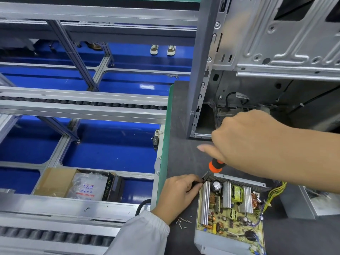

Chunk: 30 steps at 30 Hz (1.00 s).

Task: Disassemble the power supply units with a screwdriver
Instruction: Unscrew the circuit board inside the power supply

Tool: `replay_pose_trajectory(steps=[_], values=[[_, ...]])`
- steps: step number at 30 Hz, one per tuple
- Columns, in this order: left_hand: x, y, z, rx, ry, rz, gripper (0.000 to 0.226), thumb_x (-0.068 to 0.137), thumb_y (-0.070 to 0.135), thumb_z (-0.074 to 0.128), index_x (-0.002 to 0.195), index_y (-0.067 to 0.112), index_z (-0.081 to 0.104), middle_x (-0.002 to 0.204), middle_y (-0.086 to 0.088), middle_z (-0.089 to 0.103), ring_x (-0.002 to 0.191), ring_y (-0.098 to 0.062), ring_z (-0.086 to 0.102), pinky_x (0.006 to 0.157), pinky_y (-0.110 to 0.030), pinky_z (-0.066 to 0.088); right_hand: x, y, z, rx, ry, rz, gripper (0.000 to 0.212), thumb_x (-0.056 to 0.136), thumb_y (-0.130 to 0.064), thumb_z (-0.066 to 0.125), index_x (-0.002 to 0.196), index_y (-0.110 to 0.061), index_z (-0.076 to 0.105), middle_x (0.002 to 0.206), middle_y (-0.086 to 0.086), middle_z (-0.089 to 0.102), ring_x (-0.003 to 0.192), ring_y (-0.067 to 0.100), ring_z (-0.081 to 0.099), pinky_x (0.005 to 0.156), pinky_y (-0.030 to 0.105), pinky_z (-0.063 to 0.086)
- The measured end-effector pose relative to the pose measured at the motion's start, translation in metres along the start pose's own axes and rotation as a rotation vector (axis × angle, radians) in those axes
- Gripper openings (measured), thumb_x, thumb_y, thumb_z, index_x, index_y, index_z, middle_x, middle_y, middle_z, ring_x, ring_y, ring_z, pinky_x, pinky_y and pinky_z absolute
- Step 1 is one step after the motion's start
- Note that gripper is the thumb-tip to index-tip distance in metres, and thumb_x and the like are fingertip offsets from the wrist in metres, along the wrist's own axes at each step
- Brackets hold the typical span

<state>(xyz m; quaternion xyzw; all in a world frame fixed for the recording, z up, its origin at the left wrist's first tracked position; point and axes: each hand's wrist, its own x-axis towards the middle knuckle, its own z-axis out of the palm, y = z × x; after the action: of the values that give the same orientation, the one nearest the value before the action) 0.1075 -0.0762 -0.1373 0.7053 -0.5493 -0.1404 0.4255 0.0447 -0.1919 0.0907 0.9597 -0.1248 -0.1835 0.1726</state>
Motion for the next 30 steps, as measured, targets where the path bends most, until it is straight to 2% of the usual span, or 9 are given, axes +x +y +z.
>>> replay_pose_trajectory(steps=[3, 5, 6, 9, 12, 14, 19, 24, 30], values=[[0.0, 0.001, -0.001, -0.014, -0.001, 0.001, 0.006, 0.081, 0.017, 0.075, 0.086, 0.017, 0.073, 0.059, 0.016, 0.026, 0.054, 0.003, 0.034, 0.049, -0.019, 0.038, -0.003, 0.003, 0.002, -0.052, -0.067, -0.068, 0.046, 0.098, -0.05, 0.034, 0.068, -0.015, 0.032, 0.067, -0.002, 0.027, 0.049, 0.017, 0.022, 0.044, 0.026, 0.018], [0.0, 0.001, -0.001, -0.015, 0.004, 0.002, 0.007, 0.081, 0.017, 0.076, 0.087, 0.017, 0.073, 0.059, 0.017, 0.026, 0.054, 0.003, 0.034, 0.05, -0.016, 0.035, -0.007, 0.003, 0.001, 0.014, -0.116, -0.09, 0.018, 0.097, -0.04, 0.044, 0.091, -0.023, 0.04, 0.084, -0.001, 0.027, 0.052, 0.016, 0.027, 0.044, 0.028, 0.024], [0.0, 0.001, -0.001, -0.015, 0.007, 0.001, 0.007, 0.081, 0.017, 0.076, 0.087, 0.017, 0.073, 0.059, 0.017, 0.027, 0.054, 0.003, 0.034, 0.051, -0.016, 0.035, -0.008, 0.003, 0.002, 0.072, -0.157, -0.093, 0.012, 0.096, -0.033, 0.049, 0.1, -0.028, 0.038, 0.093, 0.0, 0.025, 0.053, 0.015, 0.03, 0.047, 0.029, 0.031], [-0.001, 0.0, -0.001, -0.017, 0.007, -0.005, 0.007, 0.082, 0.018, 0.076, 0.088, 0.017, 0.072, 0.058, 0.017, 0.029, 0.054, 0.002, 0.036, 0.051, -0.016, 0.037, -0.011, 0.004, -0.003, 0.157, -0.267, -0.082, 0.021, 0.096, -0.023, 0.051, 0.107, -0.032, 0.036, 0.104, 0.0, 0.02, 0.061, 0.017, 0.045, 0.062, 0.033, 0.046], [-0.001, 0.001, -0.002, -0.025, 0.009, -0.003, 0.008, 0.081, 0.017, 0.076, 0.088, 0.017, 0.073, 0.058, 0.017, 0.029, 0.054, 0.001, 0.036, 0.05, -0.019, 0.04, -0.013, 0.009, -0.004, 0.18, -0.262, -0.093, 0.017, 0.098, -0.025, 0.047, 0.111, -0.031, 0.039, 0.109, -0.001, 0.024, 0.069, 0.018, 0.053, 0.067, 0.031, 0.045], [-0.001, 0.0, -0.002, -0.025, 0.01, -0.001, 0.008, 0.081, 0.018, 0.076, 0.088, 0.016, 0.073, 0.058, 0.017, 0.03, 0.053, 0.001, 0.036, 0.049, -0.021, 0.042, -0.015, 0.011, -0.007, 0.183, -0.269, -0.102, 0.015, 0.099, -0.029, 0.045, 0.113, -0.032, 0.039, 0.11, -0.002, 0.025, 0.072, 0.018, 0.053, 0.069, 0.031, 0.045], [-0.001, 0.0, -0.003, -0.029, 0.0, -0.002, 0.008, 0.082, 0.019, 0.076, 0.089, 0.016, 0.073, 0.058, 0.019, 0.03, 0.055, 0.002, 0.038, 0.052, -0.015, 0.038, -0.015, 0.013, -0.012, 0.208, -0.272, -0.117, 0.017, 0.099, -0.036, 0.044, 0.115, -0.035, 0.038, 0.11, -0.003, 0.025, 0.079, 0.019, 0.055, 0.073, 0.031, 0.046], [-0.001, 0.0, -0.001, -0.038, 0.029, -0.007, 0.006, 0.081, 0.015, 0.076, 0.086, 0.015, 0.072, 0.06, 0.017, 0.03, 0.054, 0.001, 0.036, 0.053, -0.012, 0.034, -0.019, 0.012, -0.014, 0.187, -0.273, -0.125, 0.015, 0.099, -0.037, 0.043, 0.112, -0.033, 0.036, 0.109, -0.002, 0.023, 0.077, 0.019, 0.053, 0.073, 0.031, 0.046], [-0.002, -0.003, 0.001, -0.029, 0.011, -0.015, 0.008, 0.08, 0.017, 0.076, 0.087, 0.017, 0.072, 0.06, 0.017, 0.031, 0.055, 0.001, 0.035, 0.053, -0.011, 0.032, -0.013, -0.002, 0.001, 0.096, -0.296, -0.111, 0.024, 0.094, -0.017, 0.053, 0.105, -0.022, 0.032, 0.087, 0.003, 0.005, 0.057, 0.016, 0.039, 0.064, 0.035, 0.05]])
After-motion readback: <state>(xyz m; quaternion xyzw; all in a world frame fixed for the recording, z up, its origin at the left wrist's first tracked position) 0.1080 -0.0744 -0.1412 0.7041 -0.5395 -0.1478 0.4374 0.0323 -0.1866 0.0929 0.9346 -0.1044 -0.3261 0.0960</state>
